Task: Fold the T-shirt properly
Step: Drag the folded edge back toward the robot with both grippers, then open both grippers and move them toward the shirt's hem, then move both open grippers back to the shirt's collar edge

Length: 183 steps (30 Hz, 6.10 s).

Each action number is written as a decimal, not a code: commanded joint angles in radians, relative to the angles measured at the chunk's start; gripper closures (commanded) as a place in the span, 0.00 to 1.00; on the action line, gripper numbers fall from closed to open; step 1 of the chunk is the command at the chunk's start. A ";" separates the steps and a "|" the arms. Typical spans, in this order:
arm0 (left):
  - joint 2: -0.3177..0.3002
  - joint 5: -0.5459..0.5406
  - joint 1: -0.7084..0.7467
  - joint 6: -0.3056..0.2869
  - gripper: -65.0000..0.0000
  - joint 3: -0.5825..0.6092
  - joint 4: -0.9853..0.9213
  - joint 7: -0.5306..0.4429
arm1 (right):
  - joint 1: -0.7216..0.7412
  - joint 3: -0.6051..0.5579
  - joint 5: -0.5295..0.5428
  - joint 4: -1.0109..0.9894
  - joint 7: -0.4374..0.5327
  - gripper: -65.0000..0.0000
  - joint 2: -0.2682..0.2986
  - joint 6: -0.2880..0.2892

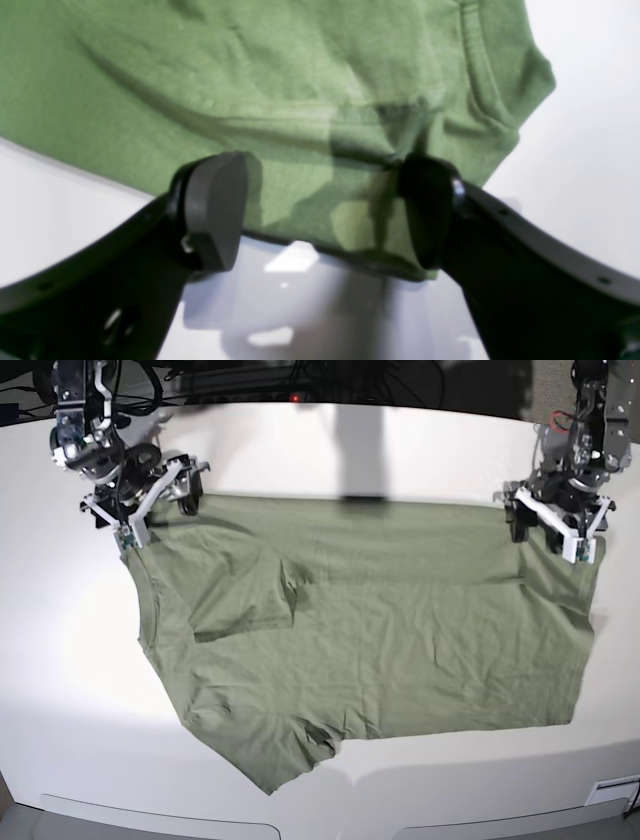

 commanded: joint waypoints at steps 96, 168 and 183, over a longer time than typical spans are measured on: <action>0.044 0.426 0.289 0.142 0.30 0.006 0.562 0.045 | -0.148 0.200 0.167 0.333 -0.072 0.27 0.016 -0.011; -0.150 0.227 -1.035 -0.353 0.30 0.006 -0.677 -0.057 | 0.489 -0.117 0.225 0.332 -0.214 0.27 -0.220 -0.009; -0.150 0.271 -1.147 -0.444 0.30 0.006 -1.172 -0.241 | 0.489 -0.117 0.227 0.332 -0.309 0.27 -0.220 -0.010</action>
